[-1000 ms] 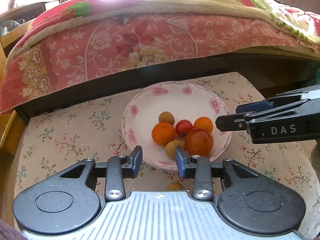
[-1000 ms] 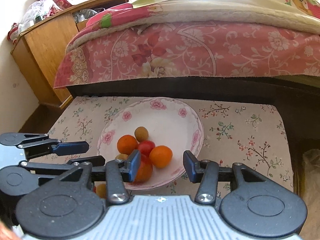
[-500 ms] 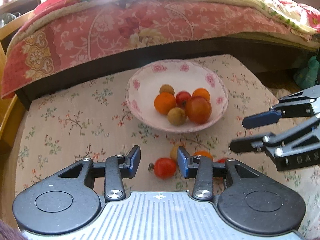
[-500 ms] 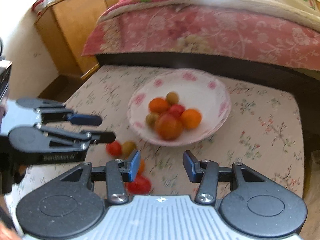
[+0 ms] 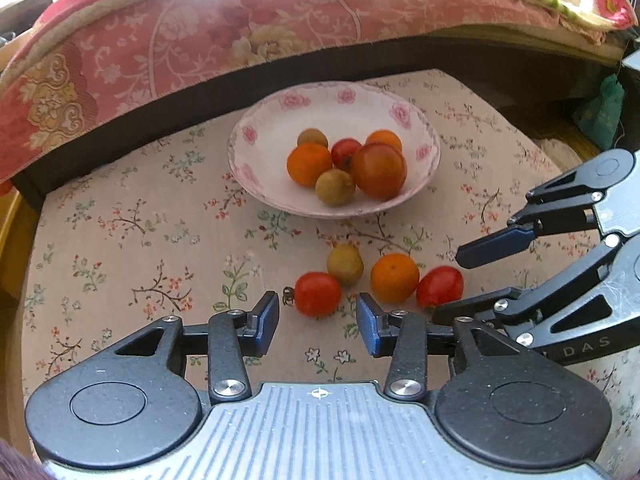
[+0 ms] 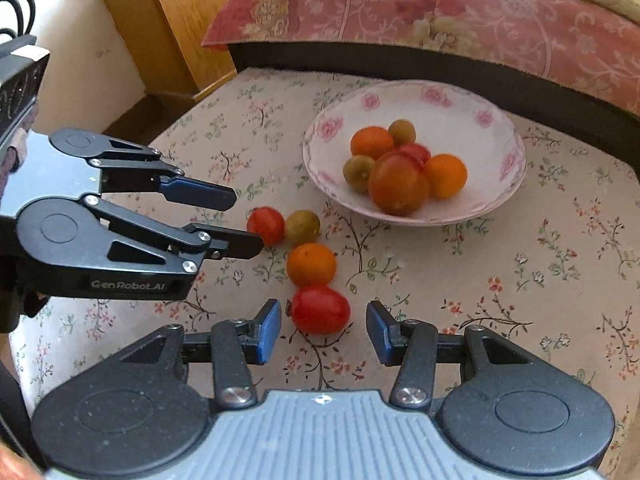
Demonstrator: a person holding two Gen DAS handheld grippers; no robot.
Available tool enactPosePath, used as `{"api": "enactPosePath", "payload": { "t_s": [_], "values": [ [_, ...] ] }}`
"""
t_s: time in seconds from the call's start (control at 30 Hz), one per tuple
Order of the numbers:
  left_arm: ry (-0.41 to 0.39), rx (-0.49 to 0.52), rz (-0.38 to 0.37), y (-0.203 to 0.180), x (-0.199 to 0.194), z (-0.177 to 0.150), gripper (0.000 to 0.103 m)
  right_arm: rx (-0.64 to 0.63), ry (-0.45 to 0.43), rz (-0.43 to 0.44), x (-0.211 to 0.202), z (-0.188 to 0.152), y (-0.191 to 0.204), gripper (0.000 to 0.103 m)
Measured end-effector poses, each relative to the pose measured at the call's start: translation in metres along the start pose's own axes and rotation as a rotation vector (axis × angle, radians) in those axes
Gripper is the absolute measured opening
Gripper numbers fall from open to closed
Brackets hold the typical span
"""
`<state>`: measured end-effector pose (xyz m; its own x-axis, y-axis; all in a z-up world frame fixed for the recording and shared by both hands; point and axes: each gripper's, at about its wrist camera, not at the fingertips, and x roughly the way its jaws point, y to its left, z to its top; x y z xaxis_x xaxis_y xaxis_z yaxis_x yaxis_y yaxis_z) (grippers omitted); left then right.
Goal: Organize fruits
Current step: 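Withdraw both tools from the plate toward the remaining fruits, then grasp a cherry tomato with the left tool while the right tool grasps another cherry tomato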
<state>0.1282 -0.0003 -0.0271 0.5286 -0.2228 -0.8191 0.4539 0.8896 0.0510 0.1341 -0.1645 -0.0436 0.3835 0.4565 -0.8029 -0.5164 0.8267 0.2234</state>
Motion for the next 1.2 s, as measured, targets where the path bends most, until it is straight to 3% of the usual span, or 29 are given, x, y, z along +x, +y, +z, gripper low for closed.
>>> {"api": "enactPosePath", "payload": {
  "t_s": [0.33,0.53,0.67,1.2],
  "values": [
    [0.016,-0.017,0.013,0.005,0.017,0.003,0.051,-0.012,0.003,0.000,0.010,0.002,0.002,0.049],
    [0.013,-0.005,0.013,-0.001,0.024,0.006,0.051,-0.029,0.016,-0.003,0.008,0.000,0.005,0.041],
    [0.016,-0.011,0.027,-0.002,0.026,0.010,0.043,-0.027,0.019,-0.007,0.006,0.000,0.004,0.040],
    [0.037,-0.008,0.013,-0.010,0.001,-0.002,0.043,-0.018,0.027,-0.037,-0.001,-0.004,-0.004,0.040]
  ]
}}
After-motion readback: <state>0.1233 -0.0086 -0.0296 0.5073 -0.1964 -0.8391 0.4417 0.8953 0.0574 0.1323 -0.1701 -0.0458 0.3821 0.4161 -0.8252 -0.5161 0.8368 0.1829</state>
